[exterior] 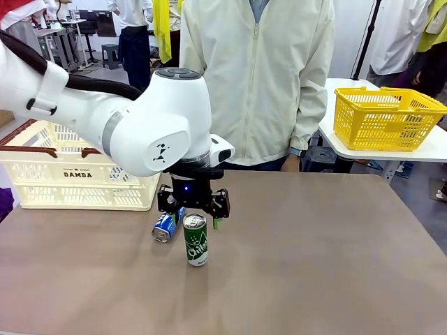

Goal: Place the drinks into the Shopping basket.
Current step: Pick up one drink and place it into the Shopping basket.

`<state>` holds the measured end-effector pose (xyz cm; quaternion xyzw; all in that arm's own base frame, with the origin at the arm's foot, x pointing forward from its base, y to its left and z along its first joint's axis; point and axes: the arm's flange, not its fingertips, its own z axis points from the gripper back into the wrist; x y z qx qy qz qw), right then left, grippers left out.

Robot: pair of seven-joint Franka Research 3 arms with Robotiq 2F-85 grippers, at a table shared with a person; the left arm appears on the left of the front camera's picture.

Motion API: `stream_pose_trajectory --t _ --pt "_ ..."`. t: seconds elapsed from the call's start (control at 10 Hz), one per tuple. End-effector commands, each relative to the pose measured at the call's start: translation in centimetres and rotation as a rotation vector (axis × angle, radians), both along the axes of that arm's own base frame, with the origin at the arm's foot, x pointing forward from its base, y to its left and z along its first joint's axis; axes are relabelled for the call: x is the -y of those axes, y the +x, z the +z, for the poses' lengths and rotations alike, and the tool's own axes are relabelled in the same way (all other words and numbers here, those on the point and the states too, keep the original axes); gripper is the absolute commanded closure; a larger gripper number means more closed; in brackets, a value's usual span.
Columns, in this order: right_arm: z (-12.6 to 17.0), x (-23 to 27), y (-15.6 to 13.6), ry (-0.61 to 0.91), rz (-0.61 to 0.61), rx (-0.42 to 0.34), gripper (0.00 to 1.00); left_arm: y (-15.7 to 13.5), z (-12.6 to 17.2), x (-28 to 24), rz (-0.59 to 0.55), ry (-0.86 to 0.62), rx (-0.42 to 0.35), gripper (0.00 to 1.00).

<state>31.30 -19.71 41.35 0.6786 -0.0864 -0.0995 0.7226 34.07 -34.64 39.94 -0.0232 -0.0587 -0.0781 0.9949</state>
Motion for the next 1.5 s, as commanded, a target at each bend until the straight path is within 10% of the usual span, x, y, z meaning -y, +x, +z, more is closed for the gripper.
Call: stream_pose_trajectory --t 0.0,0.4,0.5,0.6,1.2,1.4 --pt "0.4 0.1 -0.2 0.001 0.009 -0.005 0.0 0.4 -0.4 0.6 0.038 0.022 0.006 0.0" --pt "0.4 0.1 -0.2 0.001 0.009 -0.005 0.0 0.7 -1.4 0.6 0.058 0.004 -0.001 0.13" --pt "0.4 0.1 -0.2 0.001 0.009 -0.005 0.0 0.7 -1.4 0.6 0.055 0.006 0.004 0.68" --pt "0.4 0.1 -0.2 0.001 0.009 -0.005 0.0 0.7 -1.4 0.6 0.053 0.004 0.009 1.0" --pt "0.4 0.1 -0.2 0.001 0.009 -0.005 0.0 0.6 -1.4 0.3 0.056 0.006 0.003 1.0" --pt "0.4 0.1 -0.2 0.001 0.009 -0.005 0.0 1.3 3.5 -0.9 0.054 0.012 0.034 1.0"
